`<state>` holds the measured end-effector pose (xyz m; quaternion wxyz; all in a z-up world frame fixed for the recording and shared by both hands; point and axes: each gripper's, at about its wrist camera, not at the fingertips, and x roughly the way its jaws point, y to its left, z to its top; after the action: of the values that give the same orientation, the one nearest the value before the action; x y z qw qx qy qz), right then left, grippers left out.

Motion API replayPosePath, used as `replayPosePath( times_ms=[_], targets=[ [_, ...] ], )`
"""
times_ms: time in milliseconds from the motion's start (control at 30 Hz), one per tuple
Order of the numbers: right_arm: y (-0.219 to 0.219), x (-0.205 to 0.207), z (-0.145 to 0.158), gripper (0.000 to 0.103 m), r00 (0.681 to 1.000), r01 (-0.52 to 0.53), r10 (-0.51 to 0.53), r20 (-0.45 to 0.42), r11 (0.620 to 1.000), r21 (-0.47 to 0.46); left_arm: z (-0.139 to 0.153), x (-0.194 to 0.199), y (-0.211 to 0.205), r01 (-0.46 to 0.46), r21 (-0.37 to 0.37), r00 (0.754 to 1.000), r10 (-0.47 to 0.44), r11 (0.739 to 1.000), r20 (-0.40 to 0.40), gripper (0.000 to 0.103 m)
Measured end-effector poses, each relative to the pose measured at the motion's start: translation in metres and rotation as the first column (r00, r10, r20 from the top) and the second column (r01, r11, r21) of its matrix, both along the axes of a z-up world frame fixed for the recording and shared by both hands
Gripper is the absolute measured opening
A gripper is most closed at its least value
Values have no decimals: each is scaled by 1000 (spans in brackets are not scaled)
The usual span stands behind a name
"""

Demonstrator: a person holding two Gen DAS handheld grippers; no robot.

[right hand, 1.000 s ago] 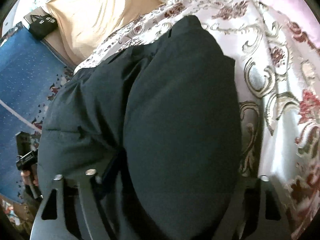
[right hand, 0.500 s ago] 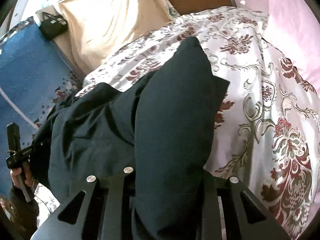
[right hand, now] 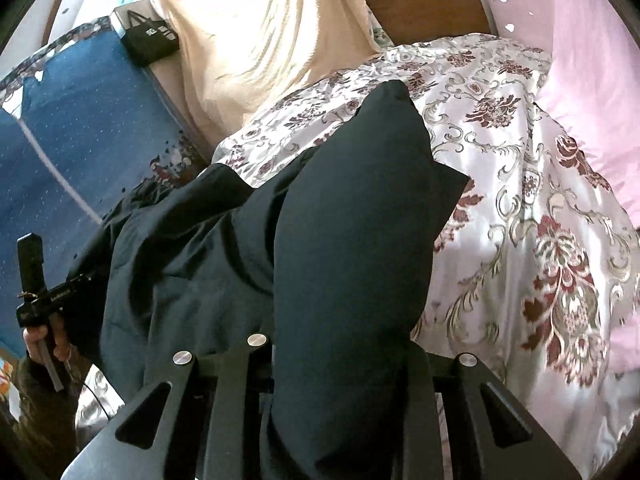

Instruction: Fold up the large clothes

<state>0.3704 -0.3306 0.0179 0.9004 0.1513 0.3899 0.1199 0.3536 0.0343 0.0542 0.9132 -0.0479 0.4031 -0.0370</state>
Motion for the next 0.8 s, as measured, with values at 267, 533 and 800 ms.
replayPosePath(
  times_ms=[267, 533, 800],
  targets=[
    [14, -47, -7, 21, 1000, -5, 5, 5, 999, -44, -20, -41, 4, 5, 0, 1000, -5, 1000, -7, 17],
    [15, -61, -48, 22, 999, 35, -37, -39, 997, -63, -68, -52, 3, 17, 22, 999, -16, 1000, -48, 18],
    [9, -63, -73, 35, 994, 86, -89, -62, 995, -45, -81, -48, 2, 3, 70, 997, 3, 998, -74, 32]
  ],
)
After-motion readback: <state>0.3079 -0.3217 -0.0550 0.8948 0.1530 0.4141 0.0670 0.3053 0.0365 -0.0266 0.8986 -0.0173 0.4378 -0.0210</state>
